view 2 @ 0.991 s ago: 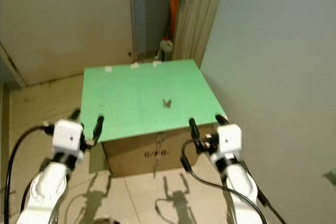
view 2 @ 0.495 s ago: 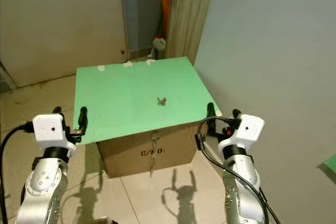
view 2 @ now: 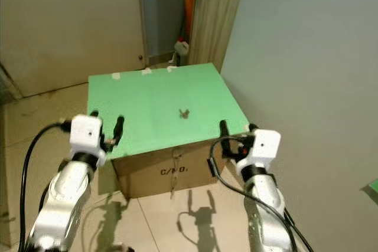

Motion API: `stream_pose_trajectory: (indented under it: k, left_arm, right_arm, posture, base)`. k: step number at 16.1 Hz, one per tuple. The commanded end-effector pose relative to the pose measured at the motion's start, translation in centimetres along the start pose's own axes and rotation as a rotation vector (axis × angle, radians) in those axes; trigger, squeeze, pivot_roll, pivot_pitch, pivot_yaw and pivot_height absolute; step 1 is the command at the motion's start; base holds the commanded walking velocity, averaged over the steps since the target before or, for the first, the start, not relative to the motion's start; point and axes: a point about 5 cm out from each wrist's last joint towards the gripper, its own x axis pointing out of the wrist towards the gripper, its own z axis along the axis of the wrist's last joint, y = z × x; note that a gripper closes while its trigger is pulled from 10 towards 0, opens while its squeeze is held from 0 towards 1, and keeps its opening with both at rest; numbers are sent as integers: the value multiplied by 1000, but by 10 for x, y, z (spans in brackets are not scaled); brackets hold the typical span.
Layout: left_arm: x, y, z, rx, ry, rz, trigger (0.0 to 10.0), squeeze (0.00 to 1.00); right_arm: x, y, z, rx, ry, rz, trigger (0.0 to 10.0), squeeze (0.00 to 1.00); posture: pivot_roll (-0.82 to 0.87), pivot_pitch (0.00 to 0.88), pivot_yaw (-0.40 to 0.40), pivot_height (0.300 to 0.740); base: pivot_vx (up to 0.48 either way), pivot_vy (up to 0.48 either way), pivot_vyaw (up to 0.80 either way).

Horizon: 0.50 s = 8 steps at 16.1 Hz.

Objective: Hang keys on a hook

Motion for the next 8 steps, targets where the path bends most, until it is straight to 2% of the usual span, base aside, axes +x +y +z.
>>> stream_pose_trajectory:
  k: [1, 4, 8]
  left_arm:
    - [6, -7, 1, 15, 11, -27, 10000, 0]
    - [14, -5, 3, 18, 14, -29, 10000, 0]
    - [35, -15, 12, 48, 10, -105, 10000, 0]
  right_arm:
    - [0, -1, -2, -22, 15, 6, 10000, 0]
    - [1, 0, -1, -16, 12, 10, 10000, 0]
    - [7, 2, 0, -20, 5, 25, 10000, 0]
  posture:
    - [-4, 27, -41, 740]
    - [-8, 27, -36, 740]
    - [-18, 8, -28, 740]
  base:
    - [472, 0, 0]
    - [469, 0, 0]
    - [474, 0, 0]
